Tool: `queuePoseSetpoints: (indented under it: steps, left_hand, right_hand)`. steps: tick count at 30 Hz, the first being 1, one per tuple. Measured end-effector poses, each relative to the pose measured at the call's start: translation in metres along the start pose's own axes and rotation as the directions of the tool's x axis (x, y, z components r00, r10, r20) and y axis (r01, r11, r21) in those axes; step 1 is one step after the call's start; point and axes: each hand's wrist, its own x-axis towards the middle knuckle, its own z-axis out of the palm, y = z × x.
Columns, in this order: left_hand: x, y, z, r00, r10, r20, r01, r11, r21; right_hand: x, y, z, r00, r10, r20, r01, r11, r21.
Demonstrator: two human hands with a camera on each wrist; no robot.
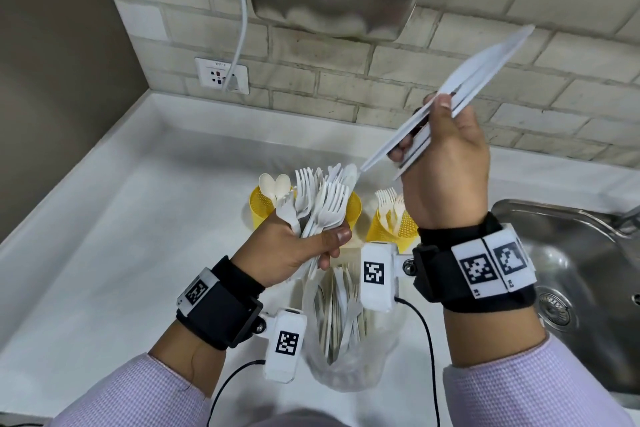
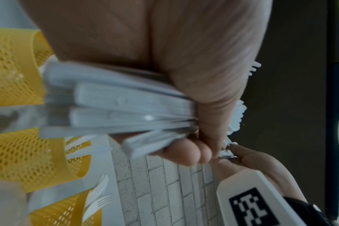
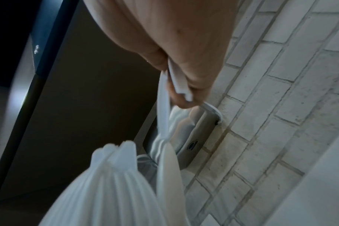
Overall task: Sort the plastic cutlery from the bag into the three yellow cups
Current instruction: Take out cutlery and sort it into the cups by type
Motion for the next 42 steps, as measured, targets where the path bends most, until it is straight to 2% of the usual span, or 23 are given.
queuePoseSetpoints:
  steps: [3, 5, 8, 14, 17, 22, 25, 31, 33, 35, 38, 42]
  left_hand:
    - [-0.001, 0.001, -0.001, 1.000, -0.003, -0.005, 0.003, 1.000, 0.001]
    - [-0.001, 0.000, -0.001, 1.000, -0.013, -0.014, 0.013, 1.000, -0.005]
    - [0.000, 0.000, -0.001, 1.000, -0.018, -0.026, 0.017, 0.999, -0.031]
    - [0.000, 0.001, -0.001, 0.999, -0.017, -0.028, 0.016, 0.999, -0.037]
    - [0.000, 0.001, -0.002, 1.000, -0.016, -0.023, 0.015, 0.999, -0.037]
    - [-0.001, 0.003, -0.001, 1.000, 0.003, -0.012, -0.004, 0.999, -0.051]
    - [-0.001, 0.003, 0.000, 1.000, 0.004, -0.007, -0.005, 0.998, -0.057]
    - [-0.002, 0.004, -0.001, 0.999, -0.022, 0.023, 0.023, 0.998, -0.055]
    - [-0.002, 0.004, -0.001, 0.999, -0.018, 0.032, 0.020, 0.998, -0.057]
    - [-0.002, 0.004, 0.000, 0.999, -0.013, 0.047, 0.016, 0.998, -0.059]
    - [-0.002, 0.004, 0.001, 0.998, -0.016, 0.064, 0.020, 0.998, -0.060]
    - [-0.002, 0.001, 0.000, 0.997, -0.031, 0.068, 0.033, 0.999, -0.038]
  right_hand:
    - [0.009, -0.005, -0.006, 0.999, -0.017, -0.040, 0.022, 0.991, 0.133]
    - [0.009, -0.008, -0.007, 1.000, -0.010, -0.016, 0.013, 0.980, 0.200]
    - [0.004, -0.009, -0.004, 0.998, -0.041, 0.039, 0.032, 0.978, 0.207]
    - [-0.013, 0.009, 0.001, 0.997, 0.054, 0.049, -0.049, 0.994, -0.101]
    - [-0.022, 0.015, 0.000, 0.983, 0.092, 0.160, -0.062, 0.981, -0.183]
    - [-0.021, 0.017, -0.006, 0.910, 0.069, 0.409, 0.135, 0.883, -0.449]
    - [-0.018, 0.014, -0.009, 0.872, 0.107, 0.477, 0.175, 0.843, -0.508]
    - [-0.011, 0.006, -0.013, 0.815, 0.160, 0.557, 0.182, 0.842, -0.508]
    - [-0.011, 0.005, -0.012, 0.815, 0.153, 0.559, 0.188, 0.843, -0.504]
    - [-0.010, 0.005, -0.009, 0.829, 0.132, 0.543, 0.152, 0.882, -0.447]
    - [-0.007, 0.003, -0.007, 0.874, 0.152, 0.462, 0.007, 0.946, -0.325]
    - [-0.005, 0.000, -0.005, 0.908, 0.170, 0.383, -0.109, 0.978, -0.177]
